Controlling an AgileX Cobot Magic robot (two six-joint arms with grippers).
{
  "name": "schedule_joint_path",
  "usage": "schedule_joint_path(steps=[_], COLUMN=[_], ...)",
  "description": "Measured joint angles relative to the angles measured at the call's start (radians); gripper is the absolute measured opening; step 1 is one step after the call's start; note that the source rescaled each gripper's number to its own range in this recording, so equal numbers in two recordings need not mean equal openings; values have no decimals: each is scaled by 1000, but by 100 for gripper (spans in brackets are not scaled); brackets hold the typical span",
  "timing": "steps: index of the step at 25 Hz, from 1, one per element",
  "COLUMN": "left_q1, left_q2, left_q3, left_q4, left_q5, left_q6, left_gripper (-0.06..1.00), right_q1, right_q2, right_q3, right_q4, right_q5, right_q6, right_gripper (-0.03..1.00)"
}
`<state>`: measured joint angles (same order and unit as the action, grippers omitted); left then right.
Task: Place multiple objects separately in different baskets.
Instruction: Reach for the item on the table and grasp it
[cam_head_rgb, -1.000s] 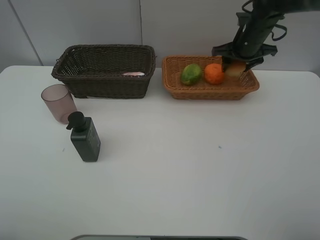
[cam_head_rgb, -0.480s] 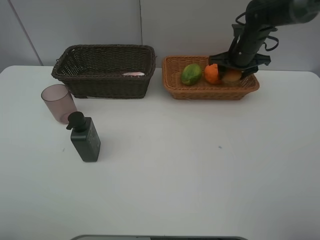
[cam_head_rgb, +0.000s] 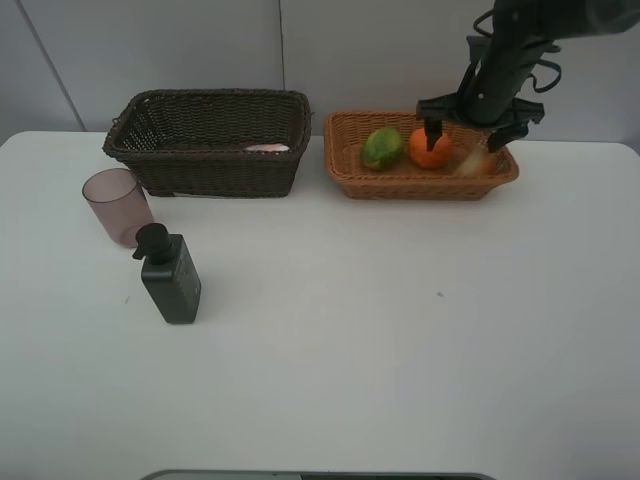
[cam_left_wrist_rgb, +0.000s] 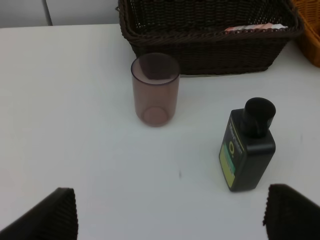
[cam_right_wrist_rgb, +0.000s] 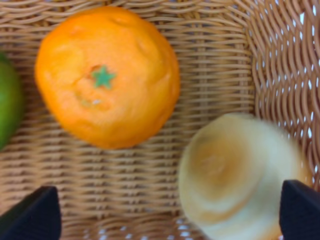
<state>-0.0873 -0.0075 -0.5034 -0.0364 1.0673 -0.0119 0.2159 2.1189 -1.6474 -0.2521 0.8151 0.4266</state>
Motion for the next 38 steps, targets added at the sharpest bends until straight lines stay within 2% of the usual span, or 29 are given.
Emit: schedule_joint_path(steps=[6, 11, 16, 23, 25, 32, 38], left_q1=[0, 0, 0, 0, 0, 0, 0], left_q2=[0, 0, 0, 0, 0, 0, 0], left_q3=[0, 0, 0, 0, 0, 0, 0], left_q4=[0, 0, 0, 0, 0, 0, 0], left_q5=[0, 0, 0, 0, 0, 0, 0], left_q6=[0, 0, 0, 0, 0, 0, 0], left_gripper=[96, 96, 96, 96, 96, 96, 96], right_q1=[36, 44, 44, 93, 142, 275, 365], right_q2=[-100, -276, -503, -880, -1045, -1417, -1698], right_q3=[69, 288, 467, 640, 703, 847, 944], right_q4=[4, 5, 2, -2, -2, -6, 2], right_q5=[24, -50, -60, 10, 30, 91, 216], right_q6=[0, 0, -1, -22, -23, -29, -107], right_gripper=[88, 88, 88, 88, 88, 88, 88])
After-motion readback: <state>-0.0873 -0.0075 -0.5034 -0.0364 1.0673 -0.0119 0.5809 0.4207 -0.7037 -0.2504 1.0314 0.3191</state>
